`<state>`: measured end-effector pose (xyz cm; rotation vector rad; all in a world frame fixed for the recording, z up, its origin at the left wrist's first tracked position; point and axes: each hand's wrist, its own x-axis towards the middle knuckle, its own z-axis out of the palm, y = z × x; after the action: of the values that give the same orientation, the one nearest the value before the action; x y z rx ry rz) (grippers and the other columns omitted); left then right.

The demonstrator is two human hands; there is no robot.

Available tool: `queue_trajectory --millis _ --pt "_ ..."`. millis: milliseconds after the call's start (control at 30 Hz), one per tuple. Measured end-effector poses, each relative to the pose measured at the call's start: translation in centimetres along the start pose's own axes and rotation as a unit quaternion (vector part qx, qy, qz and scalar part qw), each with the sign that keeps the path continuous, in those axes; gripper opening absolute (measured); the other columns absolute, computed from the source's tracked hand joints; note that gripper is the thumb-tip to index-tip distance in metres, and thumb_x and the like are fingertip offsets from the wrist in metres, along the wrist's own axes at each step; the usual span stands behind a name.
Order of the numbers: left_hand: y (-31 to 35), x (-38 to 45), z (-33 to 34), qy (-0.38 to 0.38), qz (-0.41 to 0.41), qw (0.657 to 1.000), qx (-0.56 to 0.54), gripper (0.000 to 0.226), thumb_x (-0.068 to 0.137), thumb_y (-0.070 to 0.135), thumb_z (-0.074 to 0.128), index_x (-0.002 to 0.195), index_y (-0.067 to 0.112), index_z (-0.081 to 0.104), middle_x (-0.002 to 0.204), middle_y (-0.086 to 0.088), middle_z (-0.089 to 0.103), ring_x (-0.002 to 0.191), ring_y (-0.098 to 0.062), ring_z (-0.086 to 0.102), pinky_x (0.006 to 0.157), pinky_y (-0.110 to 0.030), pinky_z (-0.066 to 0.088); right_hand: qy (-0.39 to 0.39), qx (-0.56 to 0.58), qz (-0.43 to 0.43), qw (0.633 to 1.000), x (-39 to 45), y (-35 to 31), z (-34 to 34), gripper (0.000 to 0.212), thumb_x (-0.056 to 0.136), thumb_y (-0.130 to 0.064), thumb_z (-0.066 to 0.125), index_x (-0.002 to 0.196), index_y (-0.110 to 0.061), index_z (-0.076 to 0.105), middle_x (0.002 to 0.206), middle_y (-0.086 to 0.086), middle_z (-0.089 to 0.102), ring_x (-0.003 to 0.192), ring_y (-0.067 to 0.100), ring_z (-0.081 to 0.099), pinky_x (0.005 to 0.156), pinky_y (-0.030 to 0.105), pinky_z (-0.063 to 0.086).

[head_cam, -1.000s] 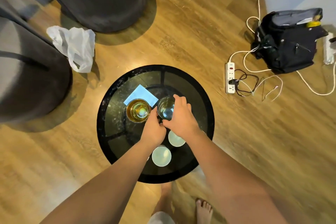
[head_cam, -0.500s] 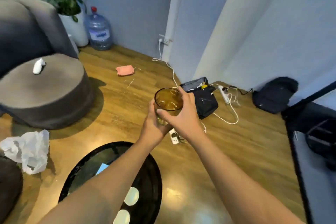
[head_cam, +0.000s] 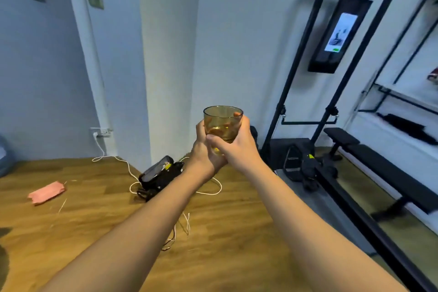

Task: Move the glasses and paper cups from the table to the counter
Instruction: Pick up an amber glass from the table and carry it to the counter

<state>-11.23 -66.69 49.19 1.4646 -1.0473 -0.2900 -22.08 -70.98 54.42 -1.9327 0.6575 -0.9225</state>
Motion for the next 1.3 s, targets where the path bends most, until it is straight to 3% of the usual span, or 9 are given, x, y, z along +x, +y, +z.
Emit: queue_trajectory --millis 200,300,500,667,867,1000,1100,1200,1300 --pt "3.4 -0.3 7.7 -0.075 0.057 0.996 0.007 0.115 0.061 0.043 0.084 0.15 0.031 0.013 0.138 0.006 0.048 0.125 -0.013 0.054 0.101 -0.029 0.048 0.035 -0.037 0.016 0.999 -2.1 0.9 -8.3 0.086 0.081 -0.042 0.08 0.145 -0.022 0.027 0.132 -0.007 0.053 0.117 0.002 0.054 0.081 0.003 0.042" --pt "4.3 0.0 10.8 -0.132 0.083 0.988 -0.005 0.118 0.061 0.039 0.089 0.151 0.032 0.013 0.135 0.011 0.047 0.125 -0.008 0.052 0.103 -0.025 0.046 0.087 -0.032 0.029 0.995 -3.4 1.5 -11.3 0.078 0.083 -0.041 0.079 0.141 -0.024 0.03 0.122 -0.017 0.055 0.106 -0.013 0.054 0.075 -0.001 0.043" --pt "6.7 -2.3 17.9 -0.227 0.109 0.964 -0.091 0.096 0.062 0.048 0.083 0.138 0.049 0.023 0.117 0.037 0.058 0.112 0.014 0.058 0.086 -0.003 0.045 0.195 -0.053 0.065 0.977 -8.1 3.2 -17.1 0.078 0.082 -0.041 0.08 0.141 -0.024 0.031 0.128 -0.012 0.057 0.112 -0.01 0.055 0.082 0.0 0.044" --pt "10.5 -7.3 25.9 -0.318 0.125 0.93 -0.137 0.094 0.072 0.041 0.087 0.142 0.04 0.025 0.121 0.029 0.057 0.113 0.017 0.055 0.085 -0.001 0.044 0.289 -0.072 0.101 0.949 -14.8 4.3 -23.6 0.079 0.081 -0.043 0.08 0.14 -0.028 0.031 0.127 -0.018 0.055 0.111 -0.011 0.056 0.081 -0.001 0.044" --pt "16.3 -15.1 35.8 -0.427 0.136 0.875 -0.183 0.1 0.069 0.035 0.09 0.145 0.038 0.025 0.125 0.028 0.061 0.116 0.002 0.063 0.091 -0.02 0.055 0.384 -0.121 0.134 0.905 -24.3 4.1 -33.1 0.078 0.078 -0.053 0.077 0.137 -0.032 0.03 0.129 -0.014 0.056 0.117 0.0 0.056 0.091 0.016 0.047" --pt "21.3 -21.6 42.6 -0.466 0.145 0.849 -0.204 0.097 0.066 0.034 0.09 0.14 0.043 0.028 0.12 0.03 0.062 0.11 0.005 0.064 0.082 -0.011 0.054 0.423 -0.14 0.15 0.883 -31.6 3.8 -40.1 0.071 0.081 -0.05 0.077 0.131 -0.036 0.029 0.125 -0.017 0.055 0.113 -0.004 0.055 0.088 0.016 0.045" --pt "25.0 -26.7 47.7 -0.486 0.142 0.835 -0.217 0.098 0.065 0.038 0.09 0.14 0.042 0.027 0.121 0.021 0.064 0.11 0.0 0.066 0.086 -0.024 0.06 0.439 -0.152 0.161 0.871 -37.0 3.4 -45.5 0.07 0.082 -0.049 0.076 0.131 -0.034 0.028 0.131 -0.01 0.054 0.119 0.005 0.055 0.094 0.025 0.048" --pt "28.8 -32.0 53.0 -0.509 0.135 0.819 -0.23 0.096 0.065 0.036 0.092 0.137 0.042 0.029 0.123 0.015 0.065 0.112 -0.005 0.066 0.095 -0.04 0.059 0.457 -0.159 0.169 0.859 -42.5 3.1 -51.1 0.072 0.083 -0.048 0.076 0.133 -0.034 0.027 0.133 -0.008 0.054 0.121 0.008 0.054 0.09 0.019 0.045" --pt "32.3 -36.4 57.7 -0.527 0.13 0.805 -0.24 0.092 0.064 0.038 0.091 0.135 0.042 0.033 0.119 0.022 0.066 0.11 -0.001 0.066 0.093 -0.036 0.059 0.477 -0.165 0.174 0.846 -47.4 3.0 -56.2 0.072 0.083 -0.046 0.076 0.134 -0.034 0.027 0.13 -0.011 0.055 0.118 0.003 0.054 0.089 0.018 0.045"
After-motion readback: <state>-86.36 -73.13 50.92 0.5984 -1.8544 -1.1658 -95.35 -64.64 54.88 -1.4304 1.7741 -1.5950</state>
